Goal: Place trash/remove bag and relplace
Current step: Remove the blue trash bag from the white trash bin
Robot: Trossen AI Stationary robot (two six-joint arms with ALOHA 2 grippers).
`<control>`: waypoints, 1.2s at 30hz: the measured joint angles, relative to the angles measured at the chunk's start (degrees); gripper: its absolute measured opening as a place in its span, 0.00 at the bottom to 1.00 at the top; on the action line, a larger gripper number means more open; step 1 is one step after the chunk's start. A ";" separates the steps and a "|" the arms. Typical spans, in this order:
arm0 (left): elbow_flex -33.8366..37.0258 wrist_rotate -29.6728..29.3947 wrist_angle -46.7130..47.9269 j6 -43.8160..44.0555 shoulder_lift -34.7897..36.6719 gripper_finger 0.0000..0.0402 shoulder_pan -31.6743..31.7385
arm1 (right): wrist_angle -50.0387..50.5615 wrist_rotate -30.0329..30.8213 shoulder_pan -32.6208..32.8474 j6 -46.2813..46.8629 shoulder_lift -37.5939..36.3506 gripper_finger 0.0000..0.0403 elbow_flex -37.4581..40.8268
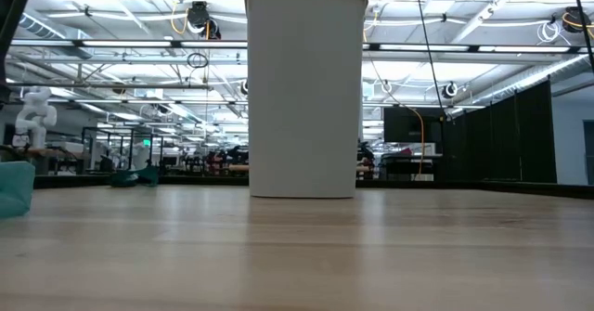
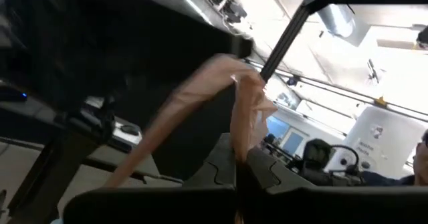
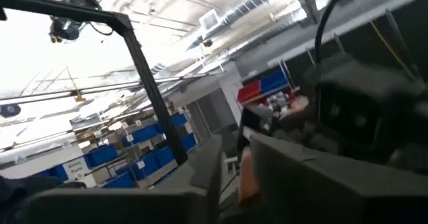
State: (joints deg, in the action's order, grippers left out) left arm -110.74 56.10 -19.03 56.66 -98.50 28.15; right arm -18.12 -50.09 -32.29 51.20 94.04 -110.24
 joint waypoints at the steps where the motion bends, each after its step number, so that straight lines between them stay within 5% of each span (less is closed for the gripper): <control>1: 0.00 0.59 0.00 0.00 0.00 0.00 0.00 | -0.96 -0.67 -0.04 0.31 -0.05 0.24 0.00; 9: -2.38 2.60 -2.56 1.54 0.00 0.00 1.21 | 1.46 -11.57 -0.39 3.83 -0.36 0.54 -0.02; 18: -11.94 1.68 -3.41 2.97 0.09 0.00 2.17 | 18.21 -10.67 -4.14 -8.28 -2.27 0.51 -0.02; 24: -14.75 0.86 -3.39 2.75 0.13 0.00 2.09 | 33.56 -5.90 -3.37 -21.61 -2.23 0.50 -0.02; 30: -14.95 -1.30 -3.19 2.52 0.07 0.00 1.33 | 36.86 1.11 0.02 -29.24 -2.23 0.50 -0.02; 36: -14.95 -1.44 -4.12 2.42 0.07 0.00 1.49 | 39.24 15.93 4.51 -33.63 -3.03 0.50 -0.02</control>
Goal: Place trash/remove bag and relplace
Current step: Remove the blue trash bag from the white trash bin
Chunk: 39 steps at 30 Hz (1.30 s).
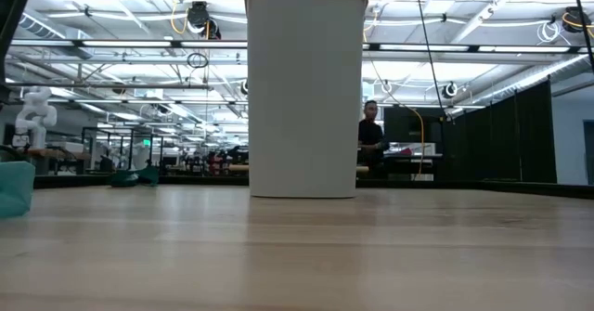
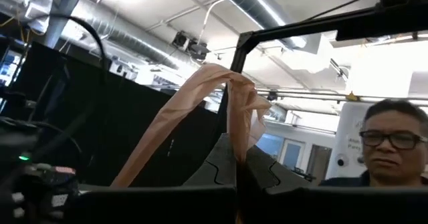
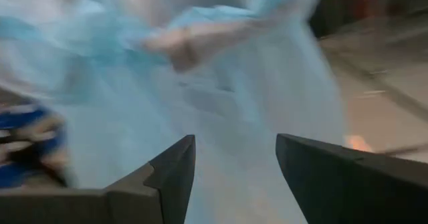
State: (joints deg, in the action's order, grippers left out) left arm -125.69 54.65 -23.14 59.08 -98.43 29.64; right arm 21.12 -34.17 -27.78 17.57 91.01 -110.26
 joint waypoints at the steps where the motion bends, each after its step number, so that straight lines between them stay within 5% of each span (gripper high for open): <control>1: 0.00 0.44 -0.34 0.08 0.00 0.00 0.16 | 1.87 5.49 1.17 -2.27 -0.64 0.50 0.00; 5: -0.02 3.10 -0.52 0.90 0.02 0.00 0.78 | 7.24 26.33 6.22 -8.67 -2.62 0.50 0.00; 12: -1.52 5.18 -0.50 2.53 -0.02 0.00 1.01 | 6.31 42.59 10.71 -7.73 -5.73 0.50 1.25; 17: -3.22 5.96 -0.51 2.09 -0.02 0.00 2.48 | -3.07 43.86 9.63 -1.04 -11.37 0.50 14.55; 25: -3.39 6.23 -0.24 2.05 -0.66 0.00 4.61 | -37.92 46.14 13.29 3.71 -19.49 0.50 39.66; 28: -3.39 4.88 -0.22 2.02 -1.57 0.00 5.40 | -43.89 46.78 15.93 -2.27 -19.89 0.50 38.89; 36: -3.39 3.24 -0.30 2.02 -3.77 0.00 7.20 | -38.33 50.85 24.47 -27.60 -14.14 0.50 28.40; 39: -3.39 3.07 -0.38 2.00 -3.96 0.00 7.16 | -35.72 50.28 25.15 -27.14 -11.40 0.50 25.49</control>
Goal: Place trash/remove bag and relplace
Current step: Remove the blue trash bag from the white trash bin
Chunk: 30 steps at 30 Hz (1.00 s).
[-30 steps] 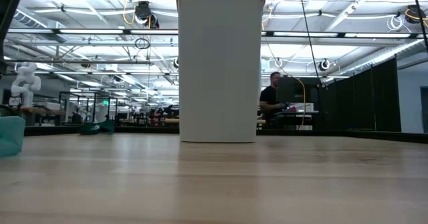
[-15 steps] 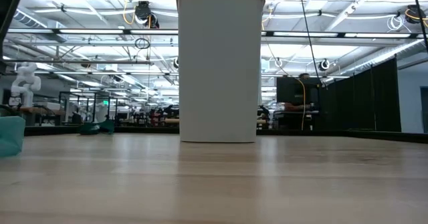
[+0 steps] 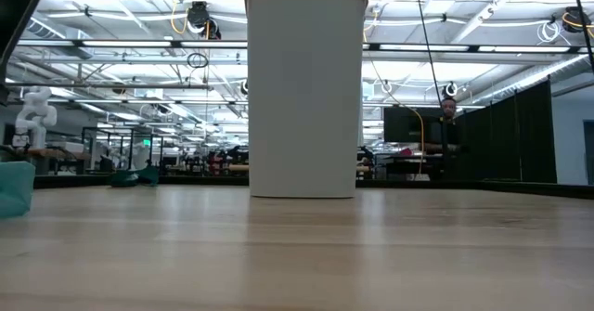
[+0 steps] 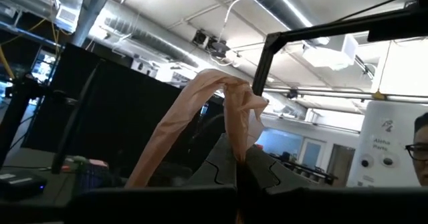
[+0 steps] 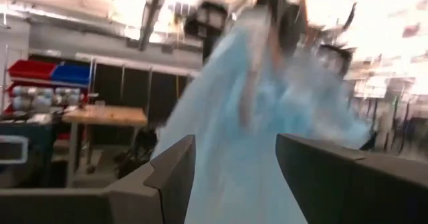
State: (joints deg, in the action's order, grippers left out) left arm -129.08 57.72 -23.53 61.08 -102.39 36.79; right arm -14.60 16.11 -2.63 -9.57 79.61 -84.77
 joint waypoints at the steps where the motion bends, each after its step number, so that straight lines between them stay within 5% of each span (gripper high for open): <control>1: 0.00 -0.29 -0.01 -0.07 0.00 0.00 -0.04 | 1.57 0.02 -0.12 1.96 0.82 0.50 -0.56; 14: 0.00 0.68 0.66 -1.51 0.00 0.00 -0.14 | 6.55 -0.08 -1.76 8.33 1.89 0.50 -2.48; 20: 0.00 1.42 0.80 -1.51 0.00 0.00 -0.45 | 5.82 -11.61 -2.35 11.47 0.70 0.50 -2.48; 30: 0.00 1.39 1.99 -3.52 -0.07 0.00 -0.14 | 8.78 -11.36 -3.35 13.52 0.64 0.50 -2.52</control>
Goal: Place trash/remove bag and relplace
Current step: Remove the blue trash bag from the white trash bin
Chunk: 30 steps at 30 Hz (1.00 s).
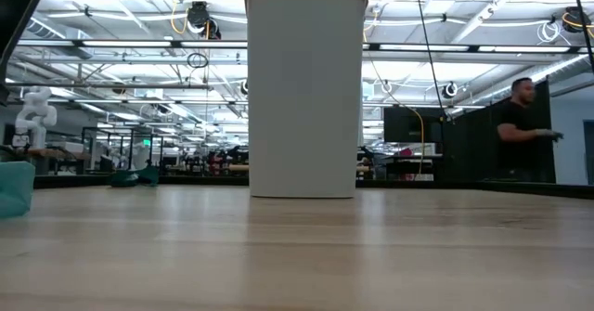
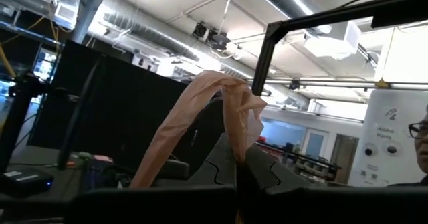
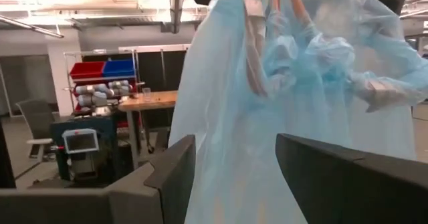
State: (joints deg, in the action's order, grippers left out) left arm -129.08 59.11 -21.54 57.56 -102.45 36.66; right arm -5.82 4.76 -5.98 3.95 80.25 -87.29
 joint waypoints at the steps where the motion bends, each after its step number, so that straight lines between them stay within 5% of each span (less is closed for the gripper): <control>1: 0.00 0.00 0.00 0.00 0.00 0.00 0.10 | 0.00 0.00 -0.02 -0.02 0.00 0.50 0.00; 19: 0.07 -0.89 -0.44 0.97 -1.97 0.00 1.49 | 4.03 2.32 -1.46 4.78 0.02 0.51 0.00; 30: 0.07 -0.97 -0.22 0.07 -1.95 0.00 1.52 | 2.21 -0.45 -2.88 5.39 1.27 0.69 0.00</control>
State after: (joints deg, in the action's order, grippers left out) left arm -129.01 58.14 -21.76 57.63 -104.40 38.17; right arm -3.61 4.30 -8.86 9.33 81.52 -87.29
